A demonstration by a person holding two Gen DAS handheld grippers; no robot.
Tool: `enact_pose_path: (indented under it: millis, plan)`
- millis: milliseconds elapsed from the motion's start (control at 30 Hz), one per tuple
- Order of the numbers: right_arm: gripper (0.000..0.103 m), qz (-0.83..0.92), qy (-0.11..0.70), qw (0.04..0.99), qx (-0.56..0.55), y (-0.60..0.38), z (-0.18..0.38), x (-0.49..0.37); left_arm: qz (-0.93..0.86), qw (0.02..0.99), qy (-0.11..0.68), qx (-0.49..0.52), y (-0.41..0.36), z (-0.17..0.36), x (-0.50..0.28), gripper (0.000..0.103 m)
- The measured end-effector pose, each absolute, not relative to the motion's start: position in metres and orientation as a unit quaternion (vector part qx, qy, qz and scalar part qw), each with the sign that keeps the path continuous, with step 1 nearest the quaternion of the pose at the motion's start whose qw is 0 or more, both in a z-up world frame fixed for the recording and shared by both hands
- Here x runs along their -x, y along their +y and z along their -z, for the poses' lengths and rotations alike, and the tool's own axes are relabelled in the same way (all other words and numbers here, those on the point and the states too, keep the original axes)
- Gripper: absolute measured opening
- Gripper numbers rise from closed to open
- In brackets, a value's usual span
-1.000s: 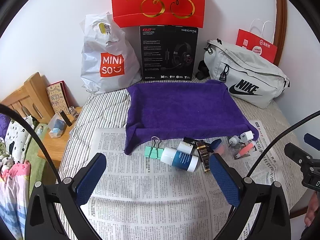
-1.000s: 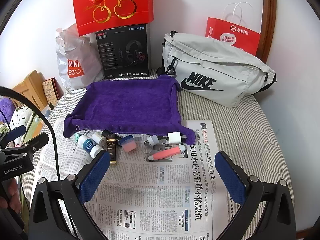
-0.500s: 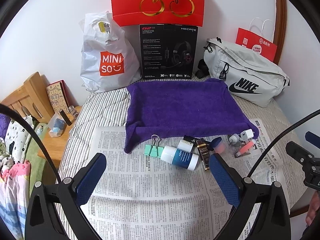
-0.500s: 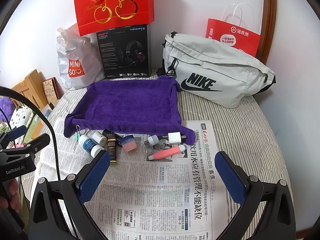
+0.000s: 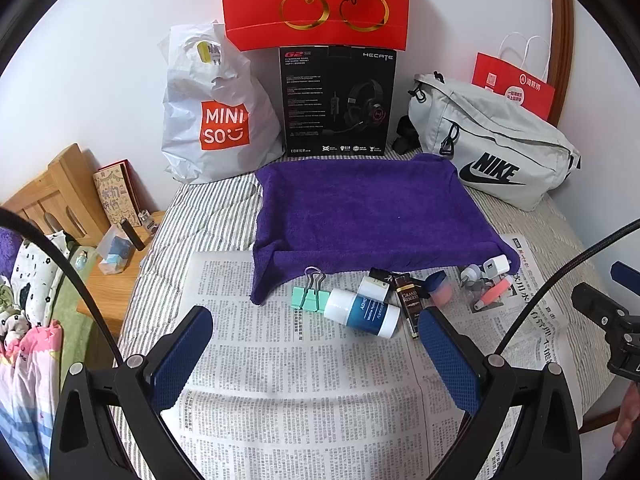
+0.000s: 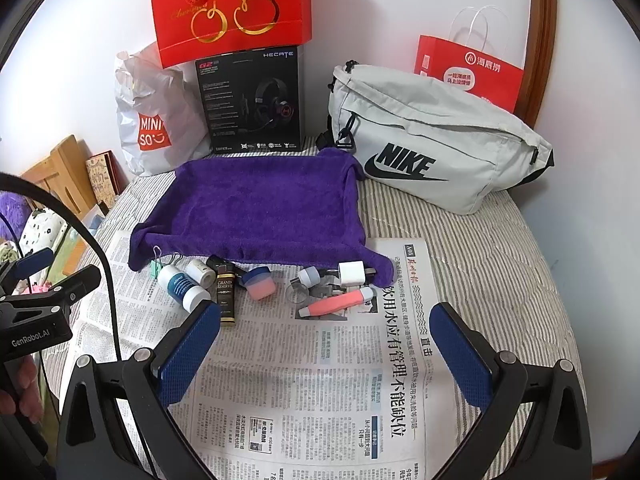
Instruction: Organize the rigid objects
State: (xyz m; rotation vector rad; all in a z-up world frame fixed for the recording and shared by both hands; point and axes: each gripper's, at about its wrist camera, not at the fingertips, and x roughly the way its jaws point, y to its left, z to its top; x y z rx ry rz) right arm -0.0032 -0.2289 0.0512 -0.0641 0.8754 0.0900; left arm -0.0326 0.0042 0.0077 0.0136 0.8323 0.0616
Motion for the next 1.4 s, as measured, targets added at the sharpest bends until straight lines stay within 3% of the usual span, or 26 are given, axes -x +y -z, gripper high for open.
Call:
enact_pose_path:
  millis: [700, 1400]
  plan:
    - [0.103, -0.040, 0.433, 0.900, 0.021, -0.237, -0.037, -0.010, -0.032, 0.905, 0.424, -0.002, 0.014, 0.012, 0.016, 0.103]
    - [0.103, -0.032, 0.474, 0.879, 0.048, -0.236, 0.013, -0.029, -0.037, 0.882, 0.470, -0.011, 0.053, 0.098, -0.051, 0.103]
